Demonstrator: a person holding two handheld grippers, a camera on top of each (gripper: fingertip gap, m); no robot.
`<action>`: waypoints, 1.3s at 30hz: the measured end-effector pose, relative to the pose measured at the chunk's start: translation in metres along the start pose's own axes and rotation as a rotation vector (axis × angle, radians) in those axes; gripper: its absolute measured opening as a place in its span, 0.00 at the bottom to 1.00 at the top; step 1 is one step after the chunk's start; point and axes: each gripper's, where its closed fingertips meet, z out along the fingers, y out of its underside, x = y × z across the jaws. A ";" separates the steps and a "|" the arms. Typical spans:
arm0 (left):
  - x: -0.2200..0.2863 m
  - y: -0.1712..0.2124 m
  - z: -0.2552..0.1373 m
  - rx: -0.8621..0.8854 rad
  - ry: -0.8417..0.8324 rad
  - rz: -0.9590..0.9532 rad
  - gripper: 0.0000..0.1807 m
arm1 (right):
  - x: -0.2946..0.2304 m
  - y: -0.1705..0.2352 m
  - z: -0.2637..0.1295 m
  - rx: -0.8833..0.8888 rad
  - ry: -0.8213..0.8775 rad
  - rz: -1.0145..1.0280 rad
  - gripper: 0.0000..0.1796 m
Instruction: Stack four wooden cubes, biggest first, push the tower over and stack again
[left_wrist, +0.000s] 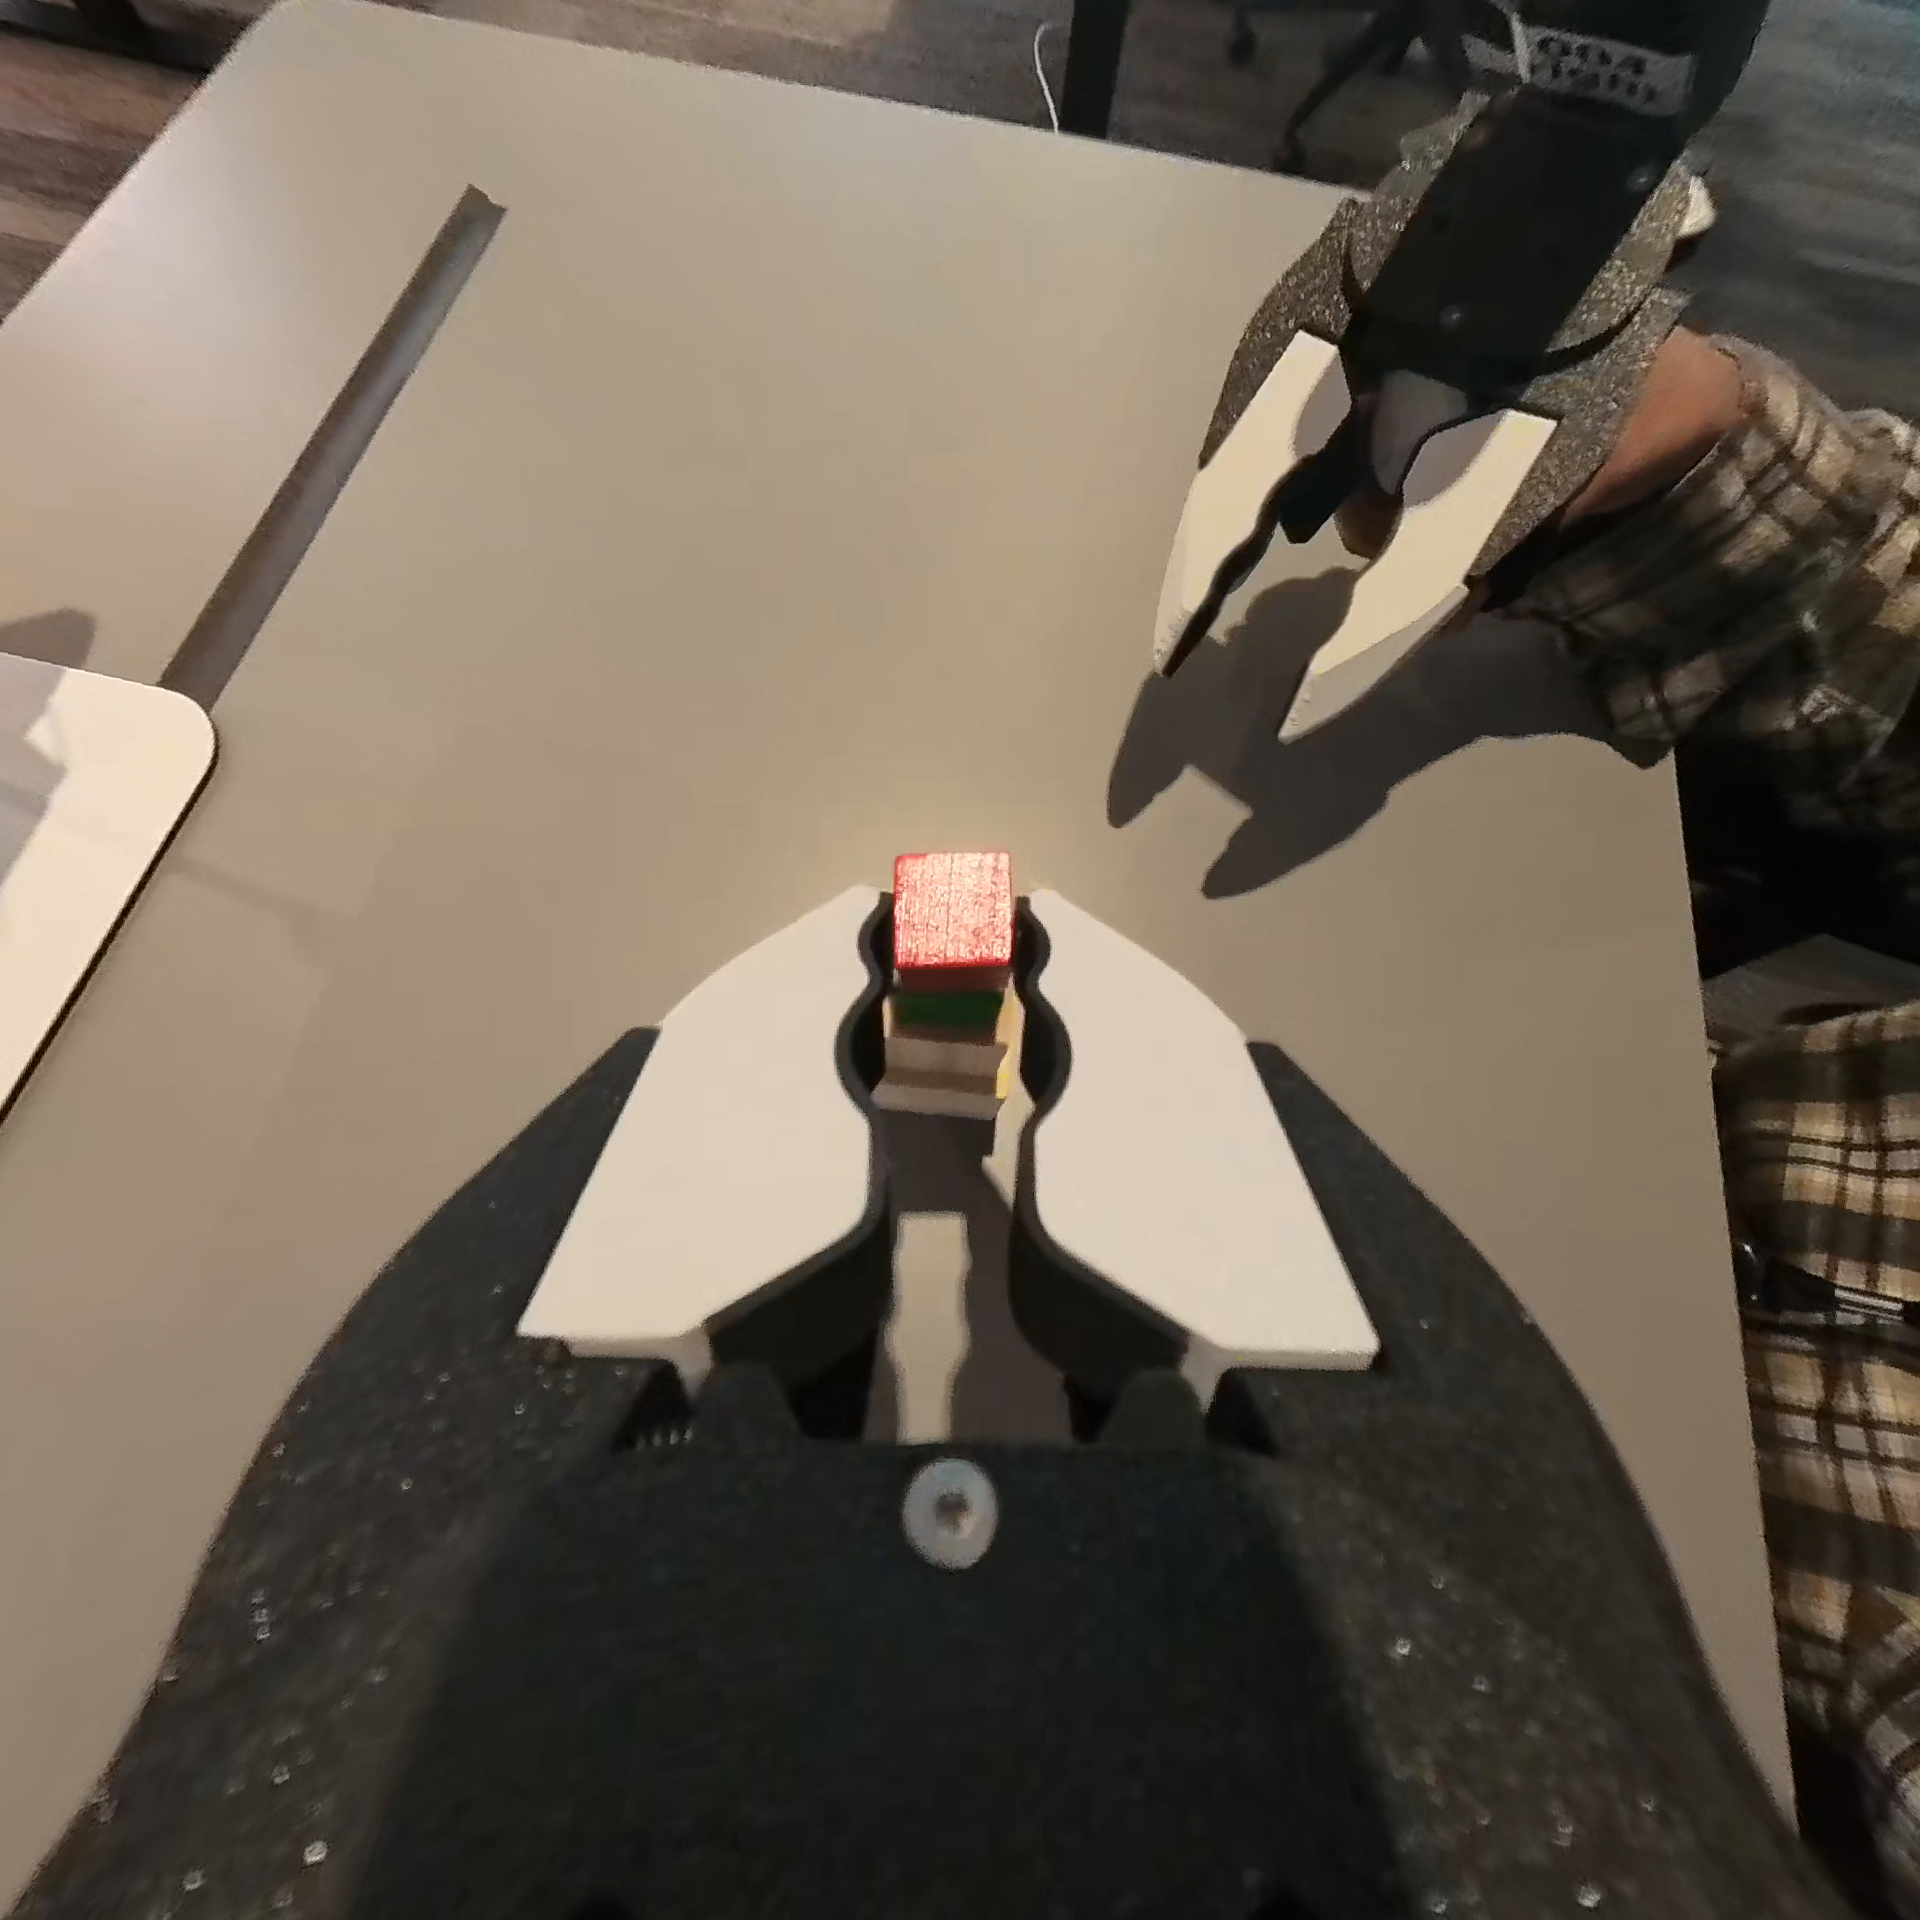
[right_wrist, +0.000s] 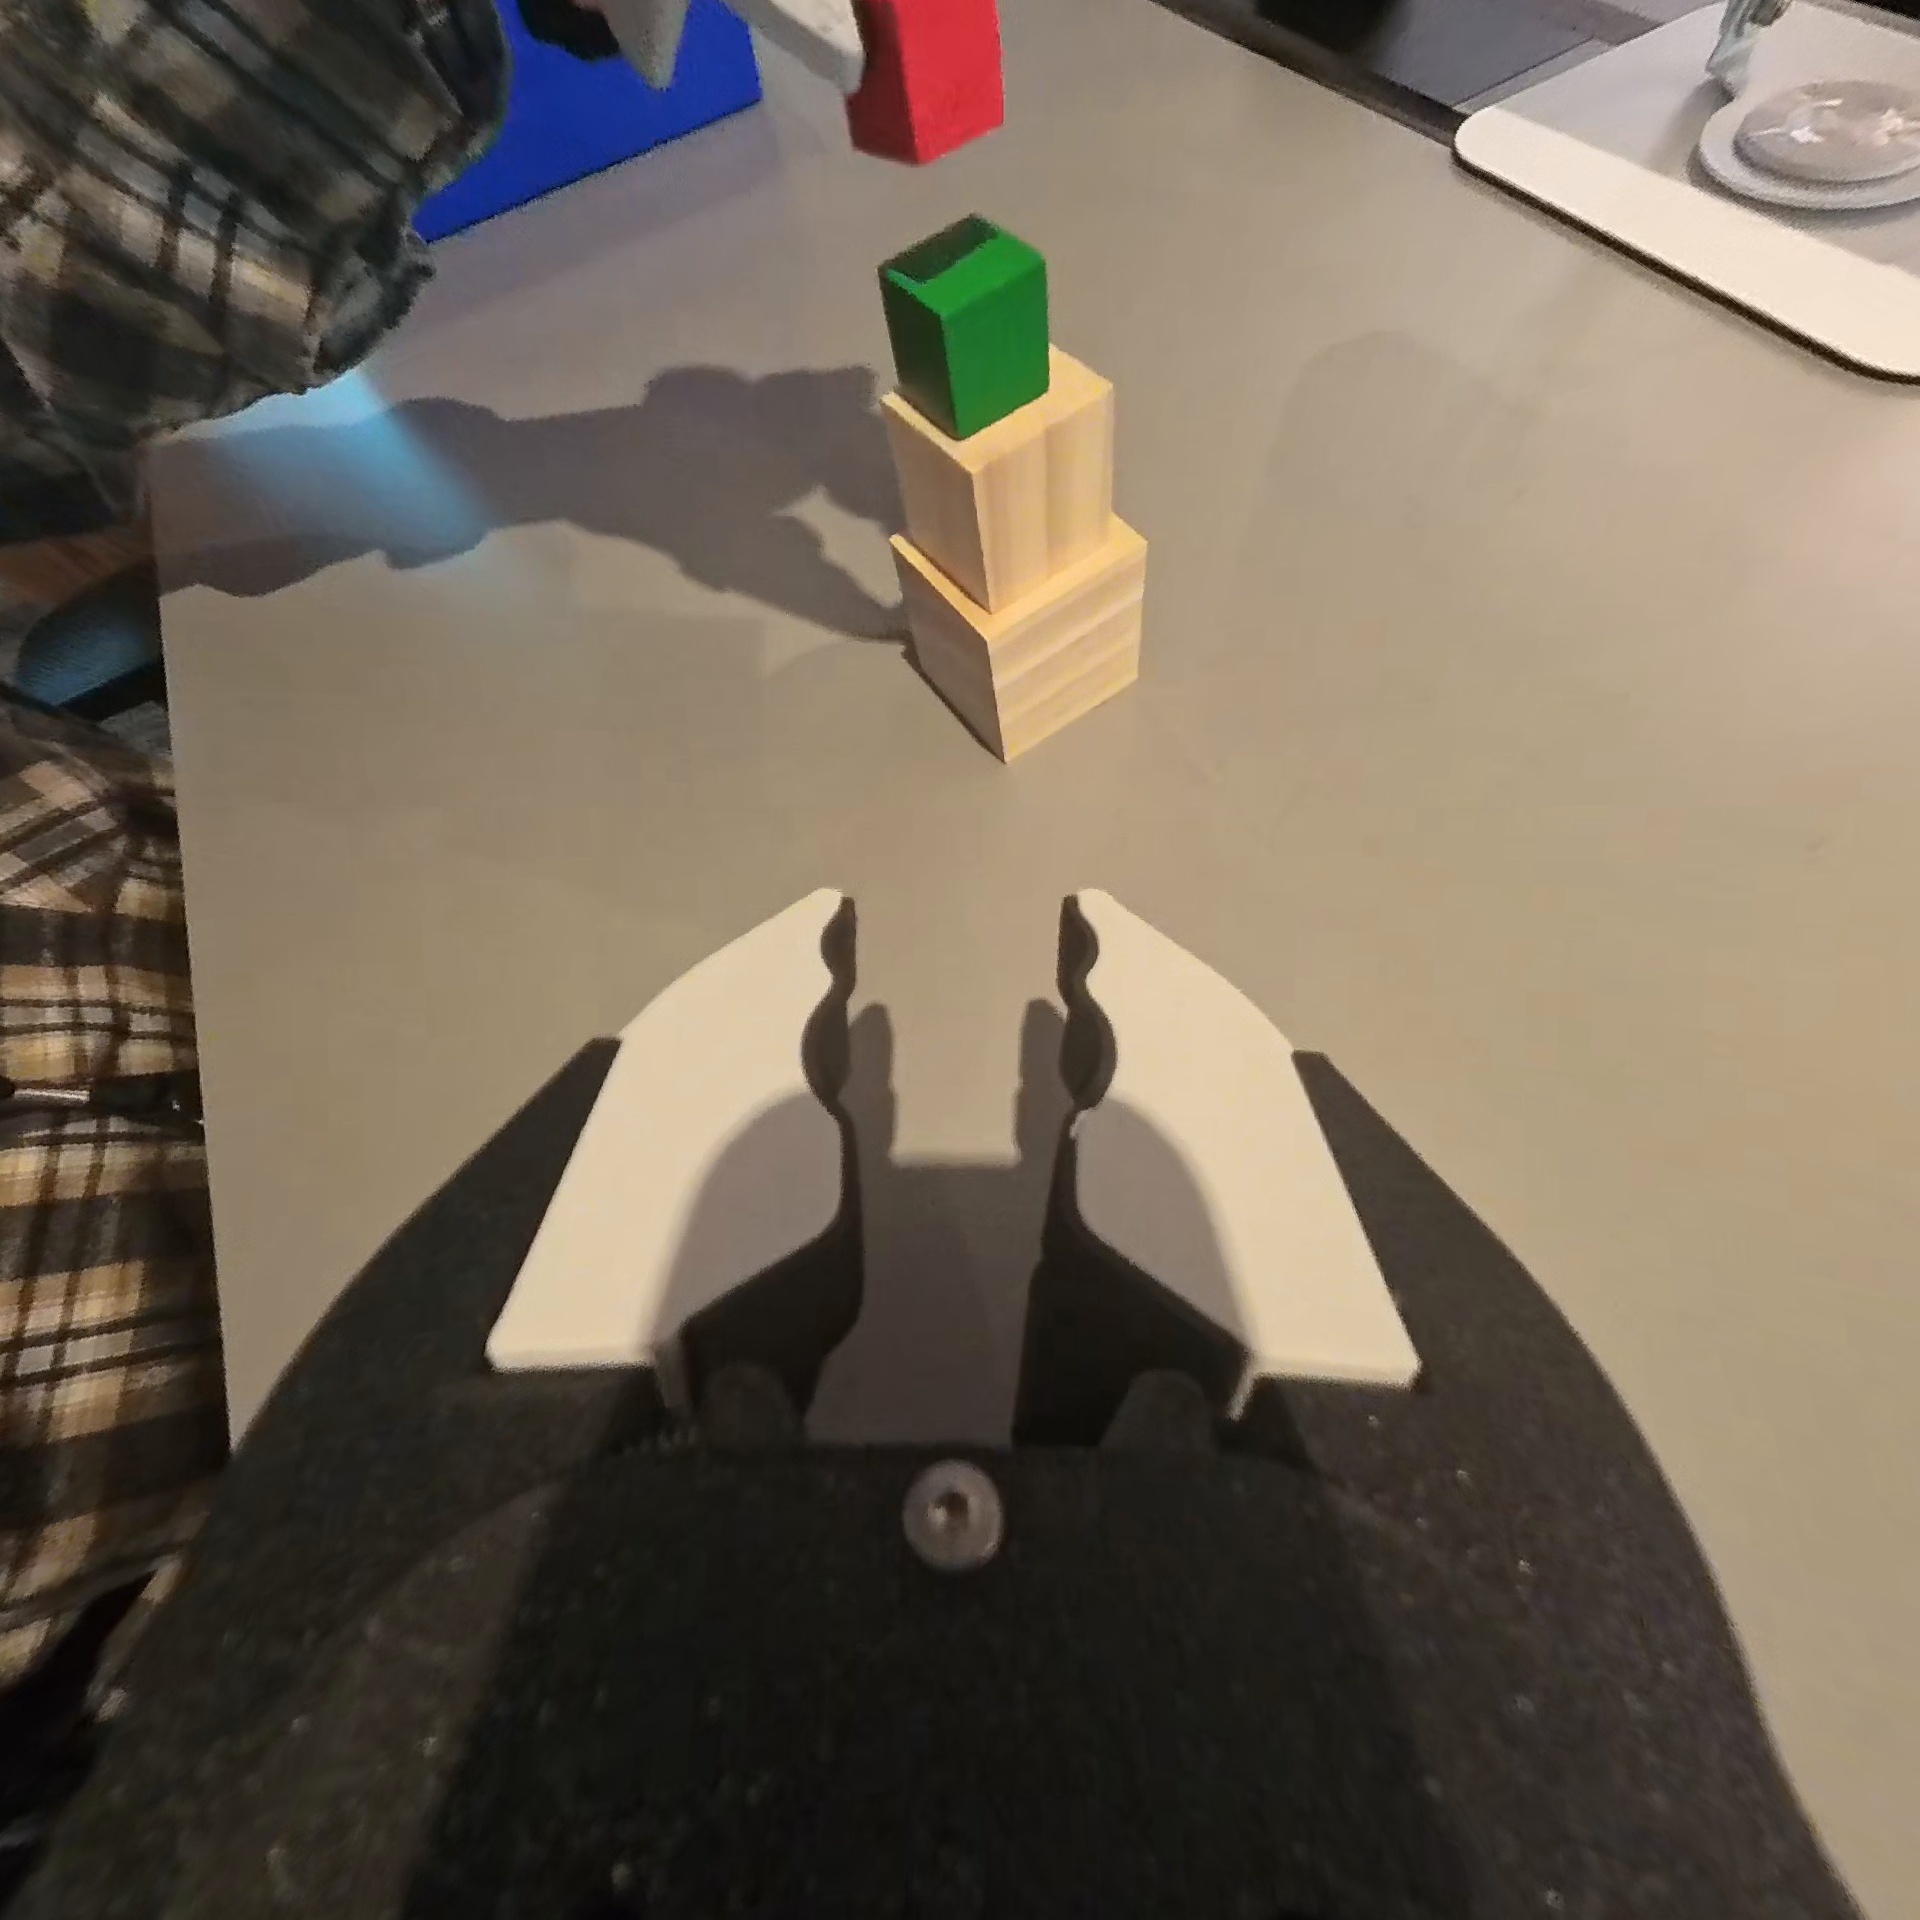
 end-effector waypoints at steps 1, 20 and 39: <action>0.000 0.001 0.002 -0.010 0.005 0.004 0.12 | -0.001 0.000 0.001 -0.003 -0.003 0.000 0.20; -0.001 0.009 0.014 -0.070 0.047 0.045 0.12 | -0.006 0.001 0.004 -0.013 -0.031 -0.012 0.20; -0.001 0.010 0.015 -0.084 0.080 0.070 0.12 | -0.008 0.002 0.006 -0.016 -0.050 -0.017 0.20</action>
